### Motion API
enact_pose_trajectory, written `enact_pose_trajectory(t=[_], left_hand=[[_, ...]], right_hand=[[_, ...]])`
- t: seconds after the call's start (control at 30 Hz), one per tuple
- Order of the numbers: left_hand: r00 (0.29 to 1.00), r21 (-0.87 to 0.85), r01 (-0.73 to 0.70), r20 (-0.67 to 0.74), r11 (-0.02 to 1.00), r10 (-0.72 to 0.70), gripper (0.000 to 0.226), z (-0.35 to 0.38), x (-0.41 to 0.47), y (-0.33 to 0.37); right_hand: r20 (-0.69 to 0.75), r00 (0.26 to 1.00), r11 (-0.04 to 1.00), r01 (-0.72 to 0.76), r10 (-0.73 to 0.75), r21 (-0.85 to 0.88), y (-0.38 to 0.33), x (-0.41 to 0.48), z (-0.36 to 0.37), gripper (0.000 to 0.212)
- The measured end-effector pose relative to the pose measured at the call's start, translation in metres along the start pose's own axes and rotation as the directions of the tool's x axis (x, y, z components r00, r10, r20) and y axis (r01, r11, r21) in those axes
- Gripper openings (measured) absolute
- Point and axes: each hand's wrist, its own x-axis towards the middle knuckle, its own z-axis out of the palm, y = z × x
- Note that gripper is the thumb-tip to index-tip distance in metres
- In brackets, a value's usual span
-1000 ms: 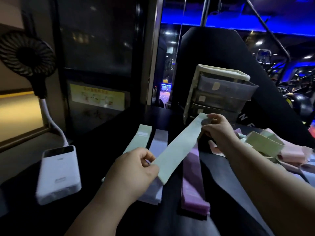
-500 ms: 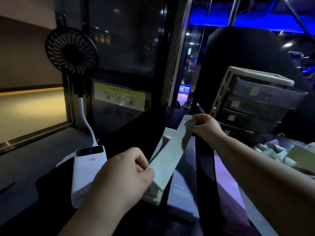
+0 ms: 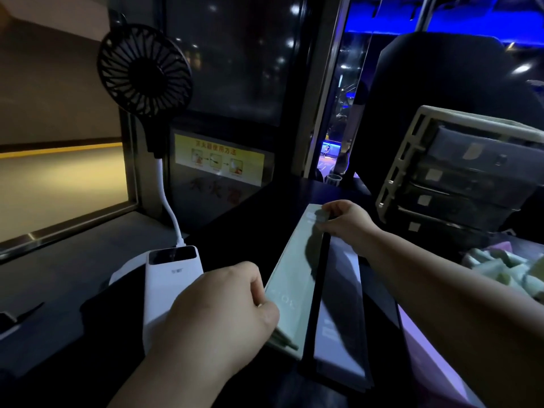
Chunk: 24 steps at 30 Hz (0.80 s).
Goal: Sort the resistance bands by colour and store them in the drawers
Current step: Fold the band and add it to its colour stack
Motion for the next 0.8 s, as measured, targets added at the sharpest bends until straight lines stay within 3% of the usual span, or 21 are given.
enact_pose_trajectory(t=[0.23, 0.47, 0.8], left_hand=[[1.000, 0.023, -0.003, 0.012, 1.000, 0.003, 0.010, 0.001, -0.003, 0.002], [0.999, 0.169, -0.052, -0.001, 0.984, 0.053, 0.017, 0.000, -0.003, 0.008], [0.999, 0.335, -0.039, 0.033, 0.941, 0.030, 0.017, -0.004, -0.004, 0.012]], right_hand=[[0.031, 0.998, 0.997, -0.046, 0.048, -0.063, 0.003, -0.002, 0.004, 0.040], [0.035, 0.999, 0.940, 0.046, -0.036, -0.339, 0.004, -0.004, 0.006, 0.044], [0.066, 0.993, 0.874, 0.120, -0.100, -0.471, 0.008, 0.000, 0.004, 0.045]])
